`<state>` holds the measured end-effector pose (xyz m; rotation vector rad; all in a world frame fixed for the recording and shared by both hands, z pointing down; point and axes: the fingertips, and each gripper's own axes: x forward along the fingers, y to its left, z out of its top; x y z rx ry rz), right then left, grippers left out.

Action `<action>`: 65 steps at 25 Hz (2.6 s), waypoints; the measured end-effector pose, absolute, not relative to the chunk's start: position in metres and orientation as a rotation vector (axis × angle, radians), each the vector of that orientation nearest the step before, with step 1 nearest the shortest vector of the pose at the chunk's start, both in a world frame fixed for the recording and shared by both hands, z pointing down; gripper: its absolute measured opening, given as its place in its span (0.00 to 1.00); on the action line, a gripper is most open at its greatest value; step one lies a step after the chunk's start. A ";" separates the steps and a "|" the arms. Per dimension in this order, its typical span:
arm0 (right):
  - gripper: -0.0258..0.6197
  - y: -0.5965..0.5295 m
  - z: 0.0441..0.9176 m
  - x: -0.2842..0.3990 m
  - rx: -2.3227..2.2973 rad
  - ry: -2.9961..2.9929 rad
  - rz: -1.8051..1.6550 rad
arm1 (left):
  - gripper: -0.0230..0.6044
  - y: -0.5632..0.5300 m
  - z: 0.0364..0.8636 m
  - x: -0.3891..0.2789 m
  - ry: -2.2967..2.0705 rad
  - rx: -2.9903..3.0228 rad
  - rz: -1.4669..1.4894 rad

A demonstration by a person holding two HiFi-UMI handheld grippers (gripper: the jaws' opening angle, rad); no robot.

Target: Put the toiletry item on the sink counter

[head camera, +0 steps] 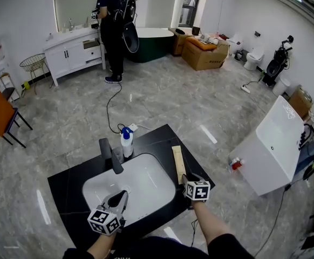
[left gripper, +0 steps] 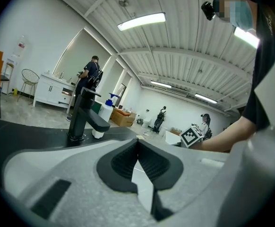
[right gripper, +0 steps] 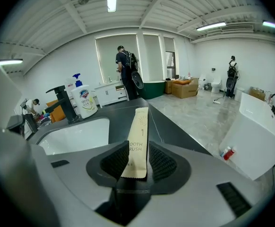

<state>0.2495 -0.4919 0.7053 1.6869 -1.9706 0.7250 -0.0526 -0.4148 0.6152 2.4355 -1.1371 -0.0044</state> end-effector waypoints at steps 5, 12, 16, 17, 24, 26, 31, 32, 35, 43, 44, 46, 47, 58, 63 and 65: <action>0.24 -0.484 0.694 0.254 1.720 -2.001 0.719 | 0.05 -0.407 0.611 -0.044 -1.134 2.454 0.008; 0.10 -0.463 0.655 0.260 1.741 -2.134 0.682 | 0.05 -0.392 0.595 -0.021 -1.170 2.468 -0.013; 0.04 -0.440 0.631 0.259 1.713 -2.245 0.667 | 0.05 -0.370 0.587 -0.007 -1.212 2.457 -0.022; 0.04 -0.434 0.625 0.257 1.701 -2.274 0.663 | 0.05 -0.365 0.585 -0.003 -1.225 2.455 -0.025; 0.04 -0.390 0.593 0.256 1.611 -2.445 0.625 | 0.05 -0.324 0.572 0.021 -1.308 2.447 -0.037; 0.04 -0.377 0.584 0.259 1.592 -2.483 0.616 | 0.05 -0.312 0.568 0.029 -1.329 2.449 -0.040; 0.04 -0.343 0.571 0.271 1.545 -2.546 0.615 | 0.05 -0.275 0.565 0.048 -1.373 2.439 -0.028; 0.04 -0.336 0.569 0.273 1.535 -2.557 0.617 | 0.05 -0.268 0.564 0.052 -1.378 2.439 -0.028; 0.04 -0.316 0.565 0.279 1.505 -2.588 0.629 | 0.05 -0.248 0.564 0.067 -1.388 2.444 -0.020; 0.04 -0.262 0.561 0.295 1.411 -2.653 0.611 | 0.05 -0.200 0.564 0.110 -1.387 2.496 0.028; 0.04 -0.256 0.562 0.299 1.407 -2.654 0.610 | 0.05 -0.194 0.564 0.113 -1.391 2.495 0.029; 0.04 -0.245 0.564 0.307 1.408 -2.654 0.621 | 0.05 -0.184 0.567 0.118 -1.406 2.485 0.033; 0.04 -0.239 0.566 0.311 1.410 -2.654 0.631 | 0.05 -0.179 0.569 0.120 -1.414 2.479 0.035; 0.04 -0.196 0.588 0.331 1.389 -2.619 0.657 | 0.05 -0.144 0.576 0.144 -1.409 2.484 0.070; 0.04 -0.192 0.589 0.337 1.396 -2.616 0.651 | 0.05 -0.137 0.577 0.152 -1.398 2.488 0.081; 0.04 -0.191 0.586 0.338 1.396 -2.618 0.646 | 0.05 -0.134 0.576 0.153 -1.398 2.483 0.083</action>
